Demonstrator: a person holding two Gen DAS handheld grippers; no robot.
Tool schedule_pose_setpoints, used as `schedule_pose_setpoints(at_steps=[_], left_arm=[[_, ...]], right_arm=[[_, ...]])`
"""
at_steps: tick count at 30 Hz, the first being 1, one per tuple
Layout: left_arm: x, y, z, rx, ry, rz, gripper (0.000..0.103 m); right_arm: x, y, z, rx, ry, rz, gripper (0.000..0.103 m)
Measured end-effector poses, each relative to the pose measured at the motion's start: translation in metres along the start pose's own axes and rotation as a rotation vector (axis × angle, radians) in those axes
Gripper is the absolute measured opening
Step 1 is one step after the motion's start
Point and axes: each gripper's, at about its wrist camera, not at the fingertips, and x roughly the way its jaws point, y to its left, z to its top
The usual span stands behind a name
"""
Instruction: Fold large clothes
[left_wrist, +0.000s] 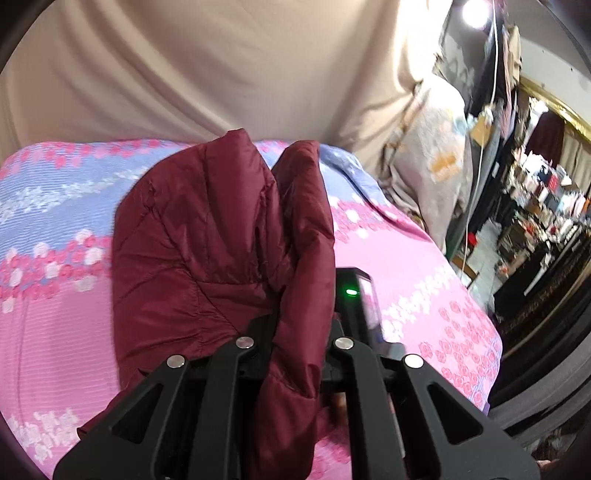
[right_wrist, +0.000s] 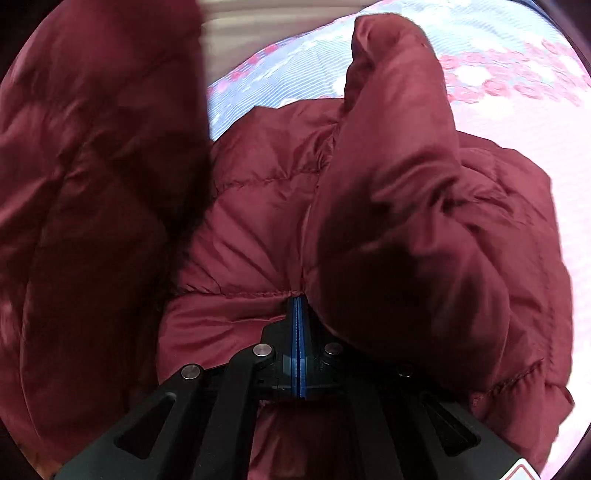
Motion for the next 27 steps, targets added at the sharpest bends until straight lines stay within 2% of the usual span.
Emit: schedule_pose_setpoints(at_steps=[2,5,7,10,13,15,19,22,24,25,26,27], left_arm=[[0.021,-0.007,0.0,-0.008,0.032,-0.007,0.01],[0.058,-0.011,-0.003,-0.038,0.109,-0.024,0.01],[0.077,-0.015,-0.008,-0.039,0.141,-0.012,0.01],[0.103,-0.026,-0.017,-0.014,0.176,0.021,0.012],[0.122,-0.036,-0.025,0.018,0.21,0.024,0.025],[0.124,-0.043,-0.027,0.033,0.218,0.001,0.053],[0.083,-0.045,-0.018,-0.007,0.169,-0.127,0.067],[0.022,-0.025,0.0,-0.087,0.044,-0.232,0.082],[-0.017,-0.004,0.005,-0.135,-0.062,-0.211,0.09],[-0.032,0.007,0.005,-0.151,-0.102,-0.177,0.09],[-0.044,0.017,0.003,-0.164,-0.135,-0.13,0.09],[-0.056,0.029,-0.001,-0.177,-0.16,-0.061,0.09]], right_arm=[[-0.008,-0.006,0.0,0.026,-0.006,0.025,0.001],[-0.055,-0.031,-0.006,0.087,-0.085,0.054,0.005],[-0.091,-0.045,-0.016,0.101,-0.154,0.034,0.01],[-0.135,-0.067,-0.038,0.121,-0.217,-0.02,0.01],[-0.158,-0.074,-0.062,0.132,-0.238,-0.06,0.011],[-0.169,-0.072,-0.075,0.13,-0.254,-0.083,0.013],[-0.192,-0.071,-0.087,0.12,-0.316,-0.125,0.025],[-0.218,-0.068,-0.092,0.079,-0.377,-0.113,0.038],[-0.217,-0.049,-0.09,0.034,-0.409,-0.085,0.054],[-0.21,-0.034,-0.086,-0.004,-0.424,-0.068,0.058],[-0.211,-0.024,-0.086,-0.034,-0.428,-0.053,0.066],[-0.209,-0.013,-0.084,-0.073,-0.426,-0.033,0.072]])
